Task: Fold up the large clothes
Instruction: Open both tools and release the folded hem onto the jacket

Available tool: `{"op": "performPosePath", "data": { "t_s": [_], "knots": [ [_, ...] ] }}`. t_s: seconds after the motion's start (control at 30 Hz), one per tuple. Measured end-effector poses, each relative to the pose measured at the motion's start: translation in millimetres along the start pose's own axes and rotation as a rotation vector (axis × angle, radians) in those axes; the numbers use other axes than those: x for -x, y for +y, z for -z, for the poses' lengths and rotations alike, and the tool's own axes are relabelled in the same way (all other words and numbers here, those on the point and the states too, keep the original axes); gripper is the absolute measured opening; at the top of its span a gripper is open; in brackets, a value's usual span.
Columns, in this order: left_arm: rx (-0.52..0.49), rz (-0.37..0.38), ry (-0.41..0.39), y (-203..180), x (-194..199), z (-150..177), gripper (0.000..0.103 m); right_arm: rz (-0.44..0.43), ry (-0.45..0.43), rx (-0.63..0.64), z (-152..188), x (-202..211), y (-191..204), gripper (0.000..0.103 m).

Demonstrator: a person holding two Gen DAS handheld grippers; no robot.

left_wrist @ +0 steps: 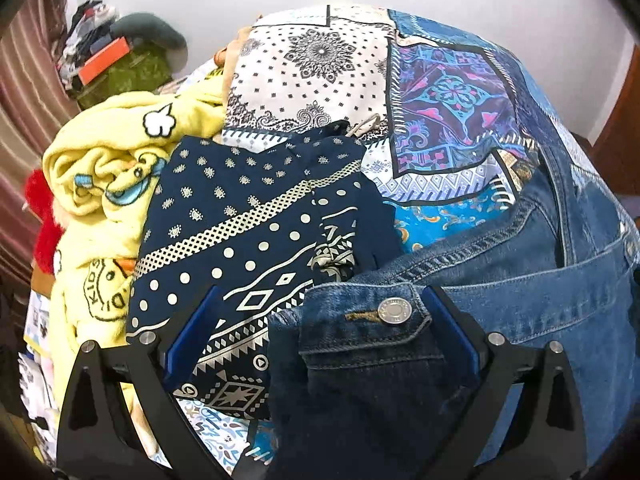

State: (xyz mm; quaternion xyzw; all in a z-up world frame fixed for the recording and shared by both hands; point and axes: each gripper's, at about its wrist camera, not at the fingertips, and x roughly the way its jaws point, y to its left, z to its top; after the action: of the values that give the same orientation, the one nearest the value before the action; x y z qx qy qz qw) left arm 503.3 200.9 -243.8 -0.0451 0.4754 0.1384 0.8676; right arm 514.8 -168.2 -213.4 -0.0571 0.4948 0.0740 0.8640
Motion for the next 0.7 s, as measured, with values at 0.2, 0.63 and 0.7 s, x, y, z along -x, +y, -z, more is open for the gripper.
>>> {"op": "performPosePath", "data": {
  "t_s": [0.2, 0.63, 0.7],
  "knots": [
    [0.002, 0.004, -0.091, 7, 43, 4, 0.101, -0.054, -0.008, -0.024, 8, 21, -9, 0.075],
    [-0.111, 0.189, -0.117, -1, 115, 52, 0.101, -0.324, -0.089, 0.137, 32, 93, 83, 0.076],
    [-0.144, 0.2, -0.078, -7, 107, 69, 0.101, -0.363, -0.075, 0.177, 43, 94, 104, 0.076]
  ]
}}
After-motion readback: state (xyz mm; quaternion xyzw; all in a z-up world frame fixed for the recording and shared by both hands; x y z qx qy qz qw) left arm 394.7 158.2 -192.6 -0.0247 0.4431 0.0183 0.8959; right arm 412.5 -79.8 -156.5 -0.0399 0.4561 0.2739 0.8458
